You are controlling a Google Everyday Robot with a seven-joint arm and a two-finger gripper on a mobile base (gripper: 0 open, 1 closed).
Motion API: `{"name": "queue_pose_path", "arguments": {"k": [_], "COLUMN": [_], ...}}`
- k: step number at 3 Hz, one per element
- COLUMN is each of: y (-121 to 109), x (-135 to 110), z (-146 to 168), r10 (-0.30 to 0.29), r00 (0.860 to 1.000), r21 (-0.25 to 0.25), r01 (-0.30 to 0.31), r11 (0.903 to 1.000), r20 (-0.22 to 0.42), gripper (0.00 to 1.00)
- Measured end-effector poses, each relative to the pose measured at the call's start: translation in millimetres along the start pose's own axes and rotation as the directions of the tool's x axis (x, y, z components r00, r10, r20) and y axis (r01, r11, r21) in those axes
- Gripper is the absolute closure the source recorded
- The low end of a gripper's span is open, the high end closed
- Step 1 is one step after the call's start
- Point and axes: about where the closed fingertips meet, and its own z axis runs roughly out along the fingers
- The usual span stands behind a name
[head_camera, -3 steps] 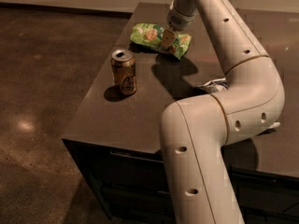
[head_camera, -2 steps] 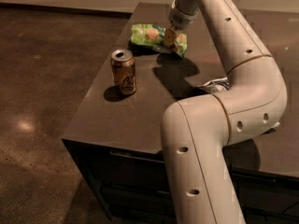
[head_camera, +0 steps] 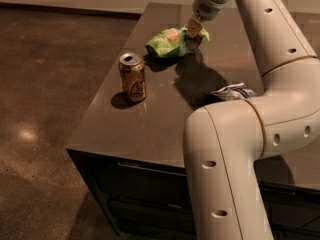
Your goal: Move green rice chip bag near blue chip bag
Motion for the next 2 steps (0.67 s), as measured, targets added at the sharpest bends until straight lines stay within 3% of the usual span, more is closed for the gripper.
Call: {"name": "queue_pose_path", "arguments": {"k": [2], "y": [-13], "x": [34], "z": [-52], "r10": [0.06], "r00": [0.998], "r21": [0.044], "r01": [-0.061], "r11": [0.9972], "r20": [0.022], "gripper": [1.0]}}
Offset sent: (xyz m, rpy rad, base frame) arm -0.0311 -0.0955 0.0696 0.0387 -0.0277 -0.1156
